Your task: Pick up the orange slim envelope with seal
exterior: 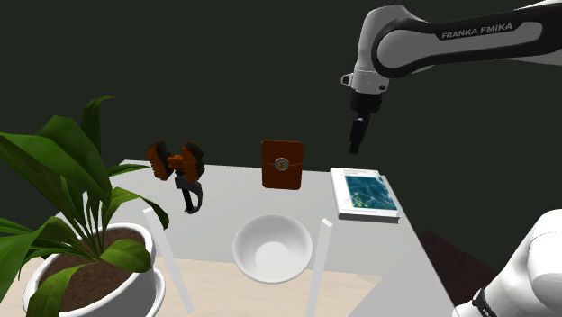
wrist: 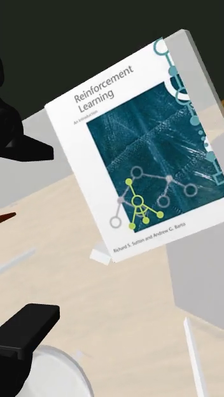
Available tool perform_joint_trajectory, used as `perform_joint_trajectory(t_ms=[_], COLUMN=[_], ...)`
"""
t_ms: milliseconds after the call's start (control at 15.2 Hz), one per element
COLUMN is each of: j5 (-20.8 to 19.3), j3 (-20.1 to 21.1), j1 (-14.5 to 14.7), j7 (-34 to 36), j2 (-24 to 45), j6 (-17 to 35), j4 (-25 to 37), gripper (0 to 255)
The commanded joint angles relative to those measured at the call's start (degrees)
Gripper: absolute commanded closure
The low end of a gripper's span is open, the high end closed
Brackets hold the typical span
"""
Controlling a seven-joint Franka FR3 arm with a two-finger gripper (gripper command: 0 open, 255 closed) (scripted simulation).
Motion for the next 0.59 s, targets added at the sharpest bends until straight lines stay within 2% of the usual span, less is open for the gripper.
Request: perform_joint_trajectory(t_ms=[0,528], j5=[0.03,-0.6], j3=[0.43,2.67], j1=[0.78,3.32], j7=[-1.91,-8.86], j2=[4.57,21.4], j6=[0.42,-0.11], j4=[4.36,22.53], gripper=[0,0])
